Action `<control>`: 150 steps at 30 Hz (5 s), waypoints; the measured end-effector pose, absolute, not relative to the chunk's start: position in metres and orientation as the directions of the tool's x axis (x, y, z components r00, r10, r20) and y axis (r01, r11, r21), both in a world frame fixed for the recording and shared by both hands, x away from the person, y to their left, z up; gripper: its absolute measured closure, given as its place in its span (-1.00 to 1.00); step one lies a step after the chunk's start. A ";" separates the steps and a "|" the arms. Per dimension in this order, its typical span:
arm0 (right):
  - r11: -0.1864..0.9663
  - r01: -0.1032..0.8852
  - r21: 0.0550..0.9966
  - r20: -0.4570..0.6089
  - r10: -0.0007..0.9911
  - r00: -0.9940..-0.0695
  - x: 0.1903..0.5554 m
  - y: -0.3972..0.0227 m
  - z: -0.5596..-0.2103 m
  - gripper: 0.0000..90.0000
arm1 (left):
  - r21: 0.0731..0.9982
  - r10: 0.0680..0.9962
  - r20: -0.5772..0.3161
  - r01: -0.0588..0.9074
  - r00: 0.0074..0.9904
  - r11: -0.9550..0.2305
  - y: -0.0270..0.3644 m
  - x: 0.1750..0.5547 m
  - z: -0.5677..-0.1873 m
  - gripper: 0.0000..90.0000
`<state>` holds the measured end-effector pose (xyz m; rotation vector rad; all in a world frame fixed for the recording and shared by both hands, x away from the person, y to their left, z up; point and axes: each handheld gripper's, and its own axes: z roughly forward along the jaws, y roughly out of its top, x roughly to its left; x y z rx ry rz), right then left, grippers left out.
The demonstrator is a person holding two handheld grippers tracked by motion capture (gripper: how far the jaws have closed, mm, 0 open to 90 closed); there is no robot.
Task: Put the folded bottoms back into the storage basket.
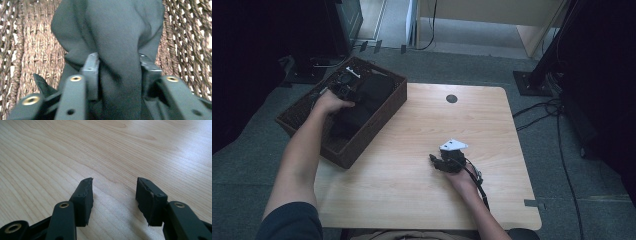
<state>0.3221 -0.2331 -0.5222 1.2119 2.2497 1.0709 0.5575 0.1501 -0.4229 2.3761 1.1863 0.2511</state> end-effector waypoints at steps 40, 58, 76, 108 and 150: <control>0.341 0.547 0.765 0.032 0.828 -0.560 0.322 -0.233 -0.522 0.07 | 0.526 0.788 -0.007 0.673 0.615 -0.520 0.137 0.547 -0.418 0.20; 0.341 0.547 0.764 0.031 0.828 -0.559 0.322 -0.232 -0.522 0.07 | 0.542 0.804 -0.027 0.685 0.594 -0.487 0.146 0.552 -0.424 0.16; 0.341 0.549 0.763 0.031 0.829 -0.558 0.321 -0.232 -0.522 0.06 | 0.619 0.768 -0.064 0.629 0.637 -0.470 0.136 0.519 -0.368 0.19; 0.341 0.549 0.763 0.031 0.829 -0.558 0.321 -0.232 -0.522 0.06 | 0.598 0.660 -0.065 0.559 0.748 -0.574 0.090 0.467 -0.390 0.24; 0.343 0.547 0.764 0.030 0.828 -0.560 0.321 -0.232 -0.522 0.06 | 0.544 0.890 -0.068 0.765 0.451 -0.346 0.122 0.473 -0.418 0.78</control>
